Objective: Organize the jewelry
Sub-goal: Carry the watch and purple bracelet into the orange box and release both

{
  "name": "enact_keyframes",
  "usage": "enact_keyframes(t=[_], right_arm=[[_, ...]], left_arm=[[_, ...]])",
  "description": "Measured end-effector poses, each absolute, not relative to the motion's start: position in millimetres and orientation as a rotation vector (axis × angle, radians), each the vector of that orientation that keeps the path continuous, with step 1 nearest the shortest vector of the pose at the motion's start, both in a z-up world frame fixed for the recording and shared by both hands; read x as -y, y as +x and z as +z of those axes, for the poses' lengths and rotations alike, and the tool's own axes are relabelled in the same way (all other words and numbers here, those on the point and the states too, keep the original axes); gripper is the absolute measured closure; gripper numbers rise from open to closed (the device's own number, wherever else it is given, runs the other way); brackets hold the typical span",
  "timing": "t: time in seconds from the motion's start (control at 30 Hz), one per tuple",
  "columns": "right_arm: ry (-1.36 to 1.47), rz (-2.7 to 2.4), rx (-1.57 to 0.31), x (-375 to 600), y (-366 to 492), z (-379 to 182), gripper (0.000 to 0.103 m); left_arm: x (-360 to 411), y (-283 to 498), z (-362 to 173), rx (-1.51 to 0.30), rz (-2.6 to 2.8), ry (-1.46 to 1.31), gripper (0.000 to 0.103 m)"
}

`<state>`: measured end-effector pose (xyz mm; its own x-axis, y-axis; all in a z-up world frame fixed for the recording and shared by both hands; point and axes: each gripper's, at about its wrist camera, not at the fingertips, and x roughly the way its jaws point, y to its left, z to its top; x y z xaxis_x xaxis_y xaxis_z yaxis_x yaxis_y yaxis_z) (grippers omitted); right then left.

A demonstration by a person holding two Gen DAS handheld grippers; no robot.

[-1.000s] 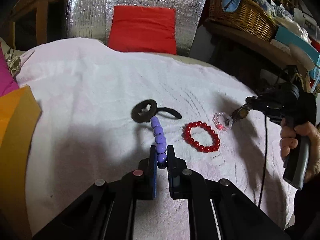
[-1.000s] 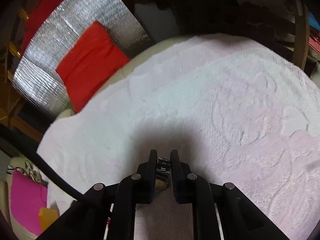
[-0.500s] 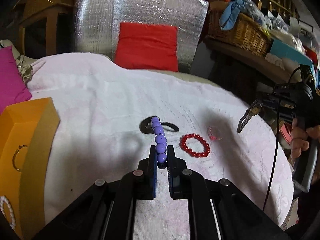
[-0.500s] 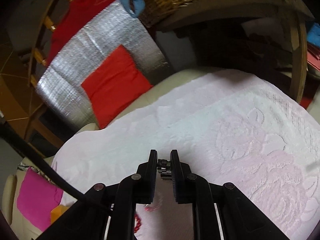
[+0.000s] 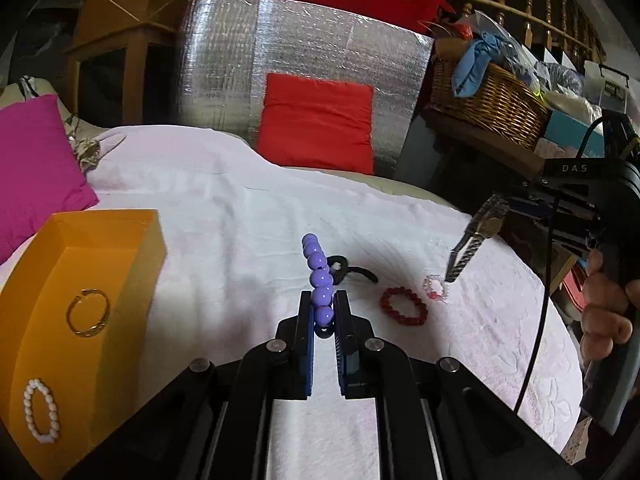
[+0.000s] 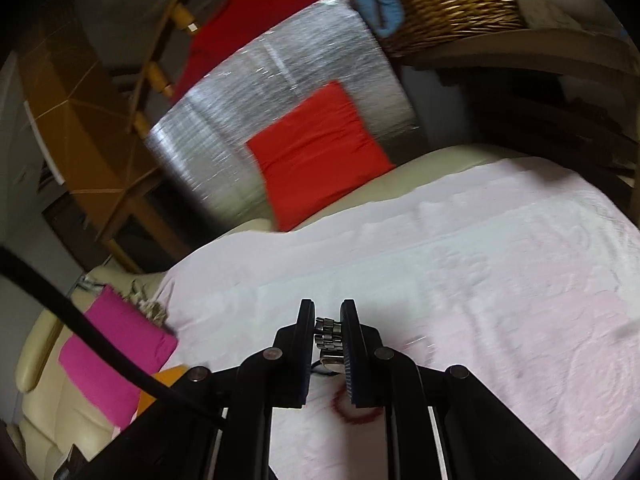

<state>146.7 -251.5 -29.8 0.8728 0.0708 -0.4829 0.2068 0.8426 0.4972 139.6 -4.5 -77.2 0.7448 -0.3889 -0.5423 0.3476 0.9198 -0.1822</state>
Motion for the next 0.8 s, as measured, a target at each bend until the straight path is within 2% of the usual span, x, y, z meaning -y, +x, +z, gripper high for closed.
enact_keyframes(t=[0.43, 0.8], right_arm=[[0.460, 0.115, -0.555, 136.9, 162.3, -24.1, 0.089], [0.435, 0.349, -0.616, 14.6, 181.5, -18.5, 0.089]], left_arm=[[-85.3, 115.2, -52.7, -0.549, -0.302, -0.177, 0.094], [-192.5, 123.6, -79.6, -0.616, -0.067, -0.277, 0.094]])
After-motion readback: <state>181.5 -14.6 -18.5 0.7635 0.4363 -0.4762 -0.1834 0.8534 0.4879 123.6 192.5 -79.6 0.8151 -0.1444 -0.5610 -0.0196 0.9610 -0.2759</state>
